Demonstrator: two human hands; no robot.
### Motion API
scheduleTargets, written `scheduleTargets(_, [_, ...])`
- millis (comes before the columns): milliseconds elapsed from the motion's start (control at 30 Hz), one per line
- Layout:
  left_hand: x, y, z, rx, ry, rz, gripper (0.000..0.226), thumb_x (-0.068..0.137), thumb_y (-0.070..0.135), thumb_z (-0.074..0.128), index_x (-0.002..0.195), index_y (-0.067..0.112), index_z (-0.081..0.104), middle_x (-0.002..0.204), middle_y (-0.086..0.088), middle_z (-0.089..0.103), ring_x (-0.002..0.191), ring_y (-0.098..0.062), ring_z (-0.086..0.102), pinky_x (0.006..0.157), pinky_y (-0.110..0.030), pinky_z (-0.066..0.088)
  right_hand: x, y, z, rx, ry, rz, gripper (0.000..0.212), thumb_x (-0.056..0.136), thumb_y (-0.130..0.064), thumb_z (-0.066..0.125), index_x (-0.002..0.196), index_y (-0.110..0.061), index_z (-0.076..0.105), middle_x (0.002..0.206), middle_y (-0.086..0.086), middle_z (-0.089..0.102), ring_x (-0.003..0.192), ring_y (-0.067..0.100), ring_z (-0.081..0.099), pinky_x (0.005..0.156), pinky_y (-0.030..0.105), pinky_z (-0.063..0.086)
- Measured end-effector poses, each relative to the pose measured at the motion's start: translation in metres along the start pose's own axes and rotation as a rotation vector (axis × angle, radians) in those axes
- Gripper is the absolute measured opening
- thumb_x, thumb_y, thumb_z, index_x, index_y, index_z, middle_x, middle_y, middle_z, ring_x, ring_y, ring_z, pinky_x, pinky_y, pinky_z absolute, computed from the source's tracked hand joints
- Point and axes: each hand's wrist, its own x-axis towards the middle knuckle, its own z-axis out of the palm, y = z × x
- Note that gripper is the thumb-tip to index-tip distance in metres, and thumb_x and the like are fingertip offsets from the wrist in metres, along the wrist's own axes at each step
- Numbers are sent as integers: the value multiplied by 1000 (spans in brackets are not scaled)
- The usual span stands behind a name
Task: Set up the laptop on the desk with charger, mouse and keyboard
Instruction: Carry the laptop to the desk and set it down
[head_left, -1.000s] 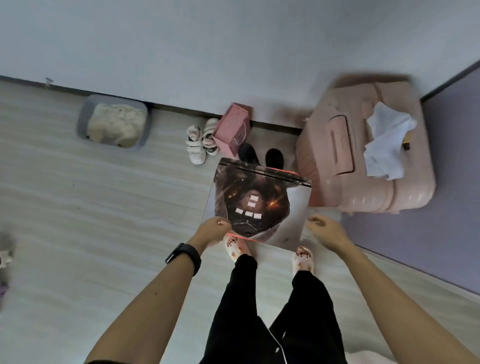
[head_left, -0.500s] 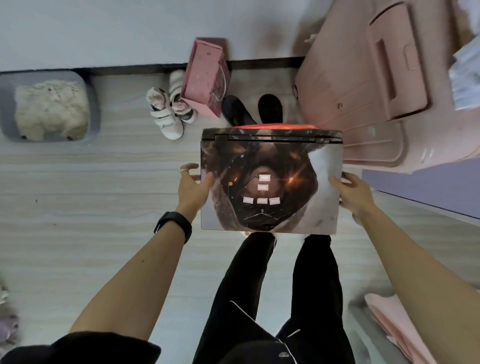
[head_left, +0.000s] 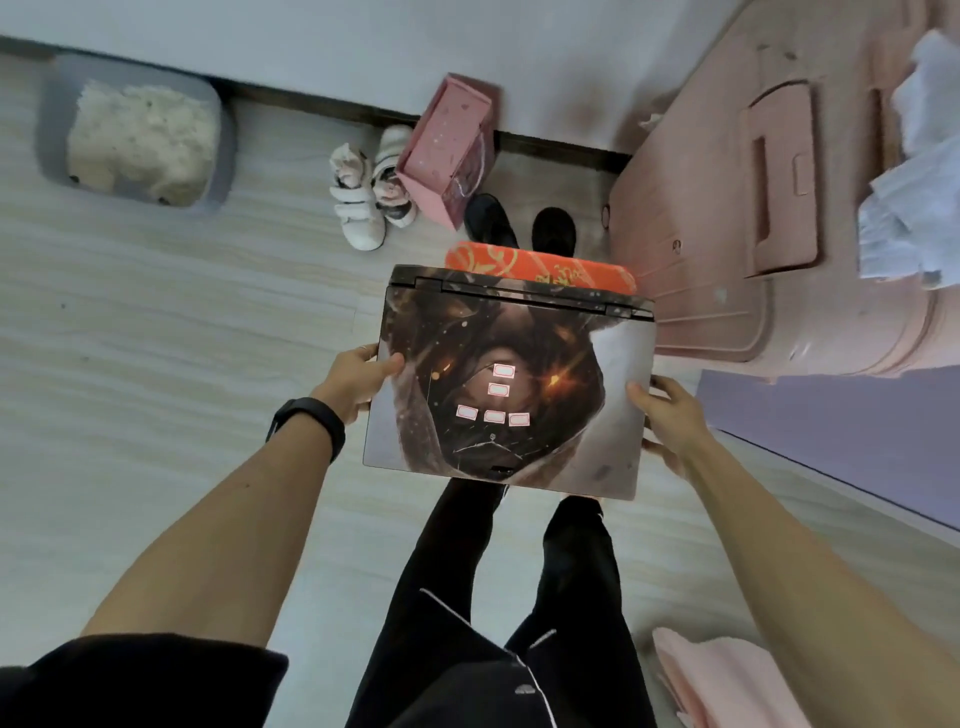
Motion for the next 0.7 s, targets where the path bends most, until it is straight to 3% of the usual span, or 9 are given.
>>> scheduleTargets(167, [-119,-62,-32,-153,87,-30,48,93,27,68,137,12,55,121,-11,67,109,-32,63,96,-50,50,-73,-3,-5,-117,-118,-105,26,96,-29,66,121,-24,60,118,1,65,103,24,63,75,39,52])
scheduleTargets(333, [-260,-139,-59,-437,215,26,36,93,26,68,126,13,62,108,-7,71,98,-27,67,86,-46,53,-174,-45,13,-291,-277,-398,13,93,-23,71,105,-25,67,108,6,70,83,18,62,72,34,48])
scheduleTargets(433, [-333,-192,-74,-627,327,55,36,94,29,66,125,12,61,110,-10,71,99,-29,67,81,-42,55,-247,-77,49,-457,-393,-593,12,92,-27,71,91,-38,69,96,-1,70,81,16,63,69,32,48])
scheduleTargets(567, [-411,-267,-95,-846,505,112,32,92,33,68,117,13,67,105,-12,73,94,-28,70,70,-34,55,-334,-93,114,-682,-565,-837,4,91,-29,71,93,-29,68,97,-1,72,89,16,66,84,36,53])
scheduleTargets(700, [-475,-353,-123,-1037,662,168,26,90,34,71,110,17,71,101,-10,76,86,-25,72,68,-33,57,-413,-70,207,-814,-685,-1009,15,88,-35,75,98,-27,69,98,-1,74,97,25,69,93,49,53])
